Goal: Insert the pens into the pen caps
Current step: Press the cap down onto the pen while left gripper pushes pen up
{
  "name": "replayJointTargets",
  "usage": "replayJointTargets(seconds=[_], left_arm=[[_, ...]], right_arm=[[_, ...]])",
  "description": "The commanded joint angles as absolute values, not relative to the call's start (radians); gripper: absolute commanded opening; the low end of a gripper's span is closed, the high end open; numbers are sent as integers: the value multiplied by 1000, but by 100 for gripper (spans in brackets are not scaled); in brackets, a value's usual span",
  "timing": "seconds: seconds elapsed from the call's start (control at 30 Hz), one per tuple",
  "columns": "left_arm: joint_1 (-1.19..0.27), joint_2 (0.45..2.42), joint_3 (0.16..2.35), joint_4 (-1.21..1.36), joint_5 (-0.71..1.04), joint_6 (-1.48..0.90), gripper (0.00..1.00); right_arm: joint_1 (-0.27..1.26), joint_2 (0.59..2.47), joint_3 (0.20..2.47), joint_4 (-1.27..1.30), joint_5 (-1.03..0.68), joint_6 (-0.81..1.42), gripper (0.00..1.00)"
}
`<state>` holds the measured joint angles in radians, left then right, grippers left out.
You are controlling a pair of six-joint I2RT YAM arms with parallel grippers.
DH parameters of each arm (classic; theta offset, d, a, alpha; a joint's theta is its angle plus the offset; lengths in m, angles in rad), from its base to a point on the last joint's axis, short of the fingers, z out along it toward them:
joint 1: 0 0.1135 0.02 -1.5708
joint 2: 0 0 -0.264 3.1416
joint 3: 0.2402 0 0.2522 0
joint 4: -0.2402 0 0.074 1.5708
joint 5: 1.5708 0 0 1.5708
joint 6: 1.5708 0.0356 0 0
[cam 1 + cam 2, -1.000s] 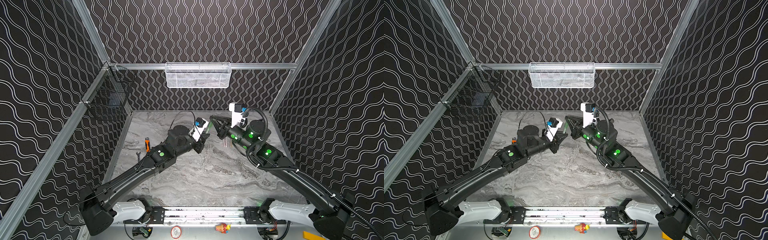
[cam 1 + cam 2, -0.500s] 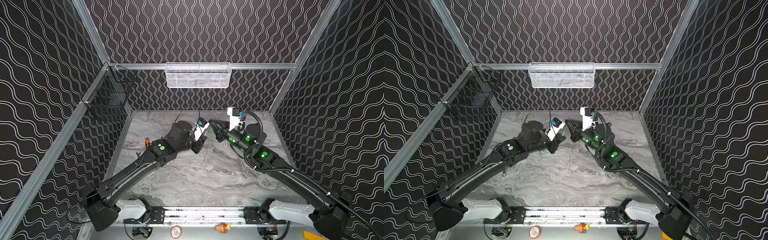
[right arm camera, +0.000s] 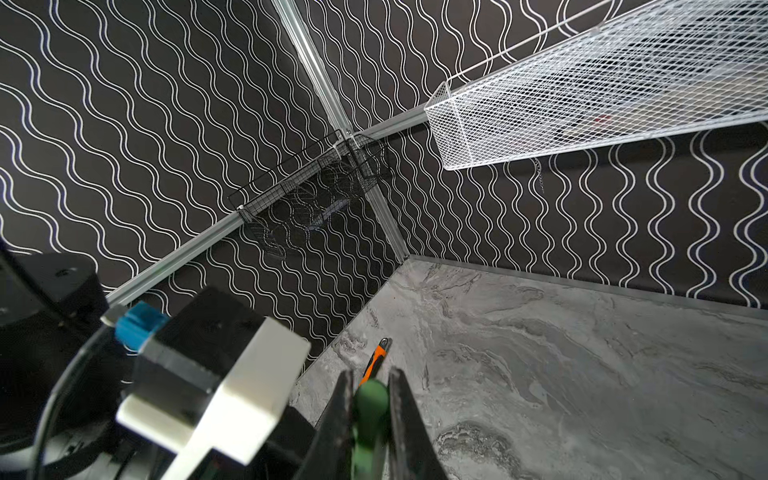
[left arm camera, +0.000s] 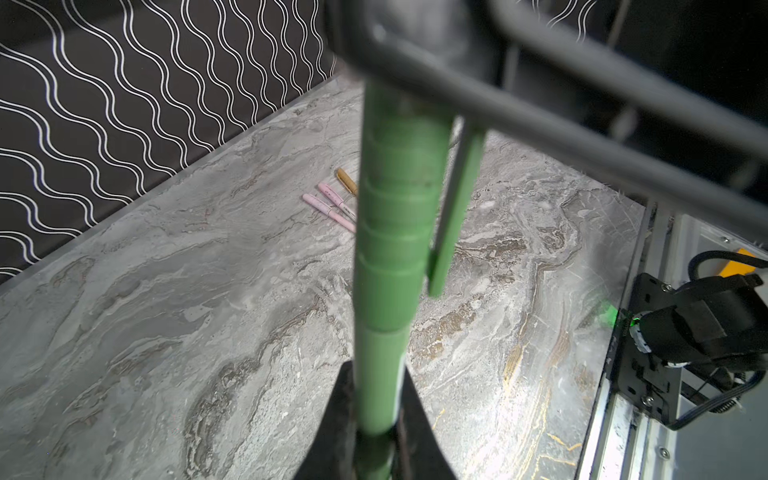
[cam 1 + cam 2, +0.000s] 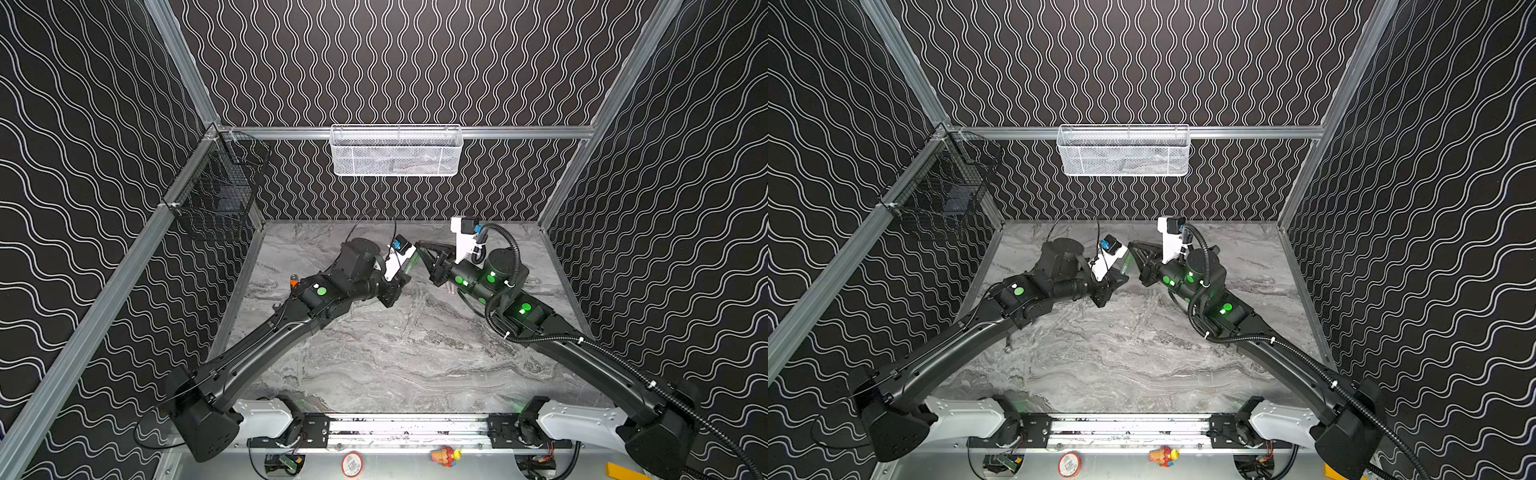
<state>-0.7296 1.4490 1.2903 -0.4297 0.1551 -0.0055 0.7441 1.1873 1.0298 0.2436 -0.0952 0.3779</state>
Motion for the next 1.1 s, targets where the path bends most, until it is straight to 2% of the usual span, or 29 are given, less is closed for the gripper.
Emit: replayJointTargets(seconds=[0.0,0.13,0.3,0.4,0.5,0.77,0.87,1.07], left_arm=[[-705,1451,1334,216,80,-90,0],[-703,1460,1312,188,144,-96,0],[-705,1435,1145,230,248,-148,0],[-703,1419,1070,255,301,-184,0],[-694,1410,1022,279,329,-212,0],[-632,1404,966,387,407,-308,0],[-632,1395,954,399,419,-316,0],[-632,1369,938,386,411,-297,0]], right_arm=[[760,1198,1010,-40,-270,377,11],[760,1188,1039,-52,-253,382,16],[759,1161,1135,-49,-159,367,21],[758,1167,1218,-61,-130,336,32],[759,1176,1278,-87,-128,308,36],[758,1172,1296,-161,-142,269,37],[759,1207,1314,-170,-161,260,40],[760,1278,1347,-132,-189,247,39]])
